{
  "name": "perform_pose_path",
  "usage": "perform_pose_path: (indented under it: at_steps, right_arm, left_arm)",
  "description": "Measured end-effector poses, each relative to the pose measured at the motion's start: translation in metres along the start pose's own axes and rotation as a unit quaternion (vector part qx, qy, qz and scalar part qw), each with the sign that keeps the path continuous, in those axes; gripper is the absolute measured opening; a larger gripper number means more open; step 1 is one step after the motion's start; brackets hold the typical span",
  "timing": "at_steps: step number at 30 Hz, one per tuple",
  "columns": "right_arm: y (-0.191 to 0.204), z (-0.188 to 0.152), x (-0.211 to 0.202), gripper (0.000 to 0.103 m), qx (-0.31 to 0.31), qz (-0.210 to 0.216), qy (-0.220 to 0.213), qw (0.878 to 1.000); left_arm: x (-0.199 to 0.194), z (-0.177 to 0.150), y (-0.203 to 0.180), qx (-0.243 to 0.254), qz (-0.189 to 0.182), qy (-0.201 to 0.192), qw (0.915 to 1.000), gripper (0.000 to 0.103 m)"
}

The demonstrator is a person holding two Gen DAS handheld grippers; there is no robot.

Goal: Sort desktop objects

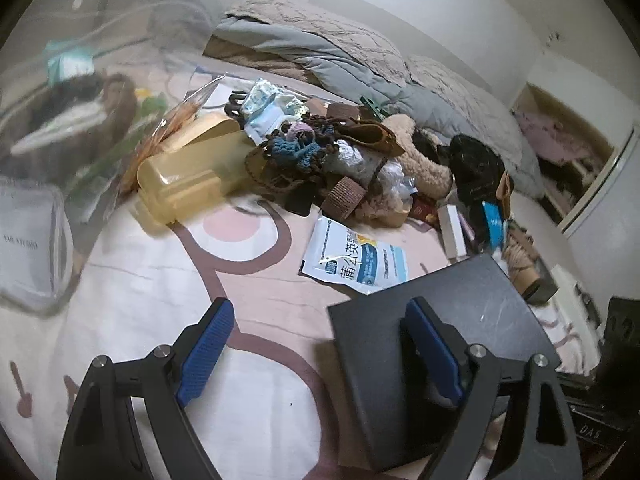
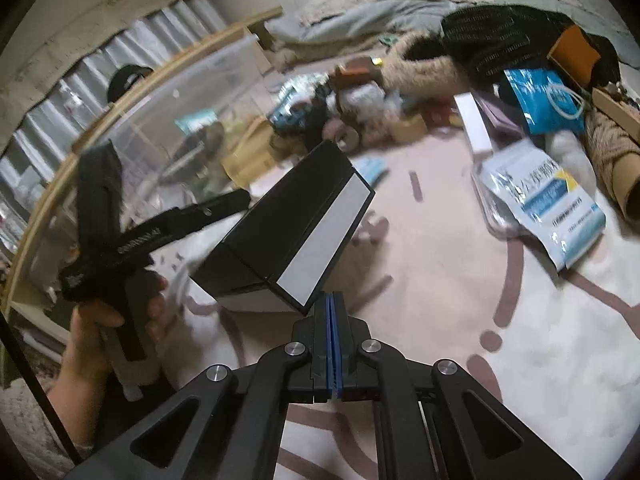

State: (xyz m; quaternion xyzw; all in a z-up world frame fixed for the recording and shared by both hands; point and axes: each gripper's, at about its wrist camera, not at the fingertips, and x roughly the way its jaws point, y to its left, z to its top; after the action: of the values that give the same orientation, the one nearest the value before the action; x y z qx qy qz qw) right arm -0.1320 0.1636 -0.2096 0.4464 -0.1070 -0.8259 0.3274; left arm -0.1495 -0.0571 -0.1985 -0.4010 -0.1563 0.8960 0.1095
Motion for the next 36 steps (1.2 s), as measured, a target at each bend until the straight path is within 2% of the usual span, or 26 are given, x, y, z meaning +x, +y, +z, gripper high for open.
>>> perform_pose_path:
  at_steps: [6, 11, 14, 25, 36]
  right_arm:
    - [0.002, 0.01, 0.0, 0.007, 0.019, 0.032, -0.016, 0.999]
    - [0.013, 0.017, 0.002, 0.007, 0.011, 0.048, -0.018, 0.999]
    - [0.025, 0.02, 0.005, 0.007, -0.003, 0.046, -0.019, 0.999]
    - [0.042, 0.02, 0.017, 0.007, -0.002, 0.057, -0.021, 0.998]
    - [0.051, 0.017, 0.024, 0.007, -0.011, 0.054, -0.015, 0.998]
  left_arm:
    - [-0.008, 0.003, -0.003, 0.001, -0.001, -0.015, 0.9999, 0.088]
    - [-0.019, 0.01, -0.004, 0.002, -0.005, -0.031, 0.9995, 0.088]
    - [-0.024, 0.013, -0.001, -0.002, -0.005, -0.041, 0.9991, 0.088]
    - [-0.038, 0.024, 0.014, -0.058, -0.065, -0.062, 0.9943, 0.088]
    - [-0.043, 0.029, 0.016, -0.064, -0.071, -0.081, 0.9922, 0.088]
